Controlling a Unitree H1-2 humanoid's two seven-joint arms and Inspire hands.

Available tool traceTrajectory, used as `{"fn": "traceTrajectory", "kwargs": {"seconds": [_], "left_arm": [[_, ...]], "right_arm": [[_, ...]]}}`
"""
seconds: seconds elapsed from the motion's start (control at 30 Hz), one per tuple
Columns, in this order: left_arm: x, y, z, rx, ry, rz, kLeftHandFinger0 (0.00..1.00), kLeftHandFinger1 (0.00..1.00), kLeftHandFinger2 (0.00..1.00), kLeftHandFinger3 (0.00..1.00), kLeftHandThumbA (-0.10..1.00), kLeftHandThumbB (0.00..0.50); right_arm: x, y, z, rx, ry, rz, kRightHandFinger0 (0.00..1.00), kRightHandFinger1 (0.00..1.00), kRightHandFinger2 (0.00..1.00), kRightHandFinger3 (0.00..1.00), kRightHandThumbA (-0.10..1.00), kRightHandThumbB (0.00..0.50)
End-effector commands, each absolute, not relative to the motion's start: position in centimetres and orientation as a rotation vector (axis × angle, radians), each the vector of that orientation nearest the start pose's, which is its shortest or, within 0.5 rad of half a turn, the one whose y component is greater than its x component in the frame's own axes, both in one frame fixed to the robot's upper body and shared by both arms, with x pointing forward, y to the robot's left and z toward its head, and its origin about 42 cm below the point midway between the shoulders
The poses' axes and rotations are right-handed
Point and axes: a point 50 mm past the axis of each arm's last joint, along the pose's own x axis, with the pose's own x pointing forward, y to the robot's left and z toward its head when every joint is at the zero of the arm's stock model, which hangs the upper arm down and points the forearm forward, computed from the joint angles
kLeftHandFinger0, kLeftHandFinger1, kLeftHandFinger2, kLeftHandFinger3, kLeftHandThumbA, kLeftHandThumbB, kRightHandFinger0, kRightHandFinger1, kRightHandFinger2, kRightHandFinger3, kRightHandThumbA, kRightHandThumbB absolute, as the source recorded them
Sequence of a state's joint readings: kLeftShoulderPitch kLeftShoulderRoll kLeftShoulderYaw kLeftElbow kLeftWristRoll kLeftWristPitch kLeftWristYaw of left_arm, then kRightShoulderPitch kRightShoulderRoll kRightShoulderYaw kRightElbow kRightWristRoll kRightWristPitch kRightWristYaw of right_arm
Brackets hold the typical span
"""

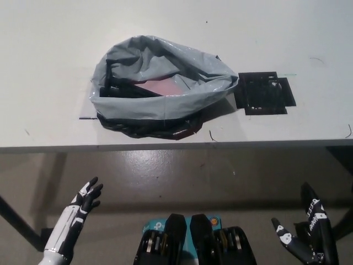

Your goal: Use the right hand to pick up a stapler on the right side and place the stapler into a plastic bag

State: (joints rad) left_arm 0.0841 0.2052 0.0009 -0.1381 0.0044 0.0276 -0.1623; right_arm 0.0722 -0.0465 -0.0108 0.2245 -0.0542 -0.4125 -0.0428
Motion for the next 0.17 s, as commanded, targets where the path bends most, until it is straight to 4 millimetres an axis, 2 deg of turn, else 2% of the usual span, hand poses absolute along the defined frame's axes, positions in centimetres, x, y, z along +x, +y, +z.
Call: {"fn": "traceTrajectory", "kwargs": {"seconds": [0.0,0.13], "left_arm": [[25.05,26.53,11.77,0.209,-0.064,-0.172,1.00,1.00,1.00,1.00,0.94,0.015],[25.49,26.51,11.83,0.206,-0.069,-0.172,1.00,1.00,1.00,1.00,0.94,0.014]], "right_arm": [[24.64,-23.85,5.43,-0.092,-0.197,-0.022,1.00,1.00,1.00,1.00,0.70,0.215],[25.30,-23.90,5.68,-0.110,-0.207,-0.013,1.00,1.00,1.00,1.00,0.70,0.197]]}}
